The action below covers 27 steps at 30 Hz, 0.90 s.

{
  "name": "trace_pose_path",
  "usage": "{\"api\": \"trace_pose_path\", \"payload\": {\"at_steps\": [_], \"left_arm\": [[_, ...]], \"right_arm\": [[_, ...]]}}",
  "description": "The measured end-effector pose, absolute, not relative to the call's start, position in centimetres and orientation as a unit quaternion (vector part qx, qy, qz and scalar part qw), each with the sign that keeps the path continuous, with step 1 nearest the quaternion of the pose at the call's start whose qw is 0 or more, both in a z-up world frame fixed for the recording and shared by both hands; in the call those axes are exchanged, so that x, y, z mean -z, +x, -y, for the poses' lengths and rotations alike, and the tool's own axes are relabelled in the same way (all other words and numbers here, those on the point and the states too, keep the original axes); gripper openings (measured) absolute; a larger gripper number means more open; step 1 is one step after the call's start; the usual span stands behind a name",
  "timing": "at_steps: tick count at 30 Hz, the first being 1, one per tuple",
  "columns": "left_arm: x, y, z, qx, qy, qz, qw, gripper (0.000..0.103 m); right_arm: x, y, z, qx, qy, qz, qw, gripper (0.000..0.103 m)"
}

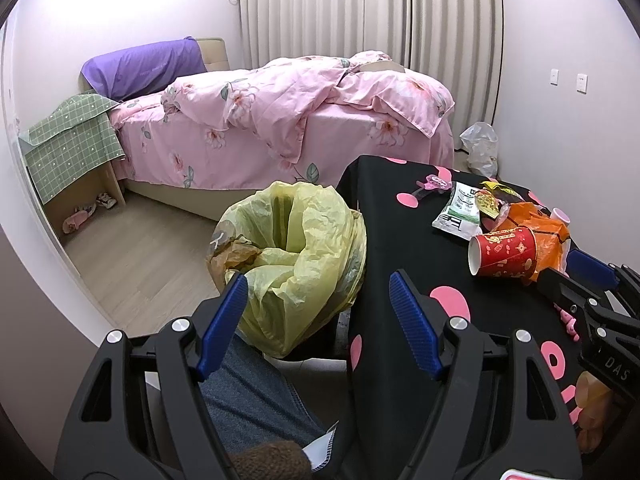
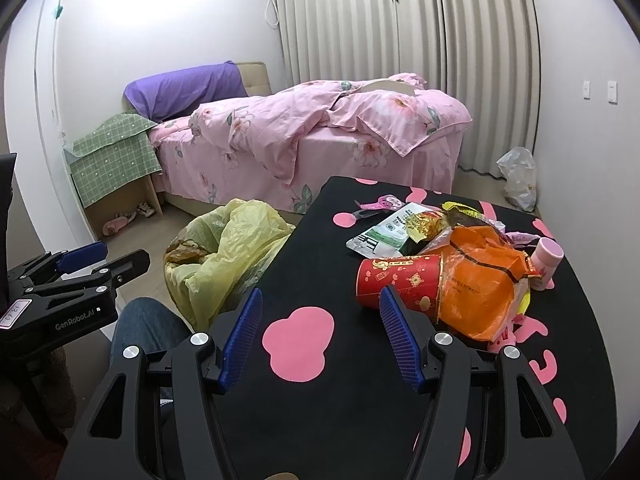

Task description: Collect trash

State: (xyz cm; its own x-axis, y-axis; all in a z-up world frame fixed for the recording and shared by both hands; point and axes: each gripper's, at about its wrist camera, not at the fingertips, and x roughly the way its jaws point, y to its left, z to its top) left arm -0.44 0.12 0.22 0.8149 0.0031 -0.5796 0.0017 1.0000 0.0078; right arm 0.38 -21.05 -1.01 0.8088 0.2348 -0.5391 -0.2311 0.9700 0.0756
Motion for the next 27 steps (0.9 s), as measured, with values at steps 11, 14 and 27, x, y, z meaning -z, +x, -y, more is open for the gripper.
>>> {"api": "trace_pose_path", "payload": {"at_steps": [11,14,27], "left_arm": [[-0.10,-0.53,-0.56,-0.003,0.001,-0.304,0.953,0.070],[-0.06,-0.53,-0.60,-0.003,0.001,-0.304,0.953,0.070],[-0.11,-0.51,-0.55,-0.003,0.001,-0.305,0.952,0.070]], "right_arm": [[0.95,0.41,21.09,-0.122,0.003,-0.284,0.951,0.058],[0.94,0.43,21.11,-0.122,0.003,-0.284,0.951,0.058],[0.92,0.49,21.19,-0.123,0.004,-0.284,0.951,0.058]]}}
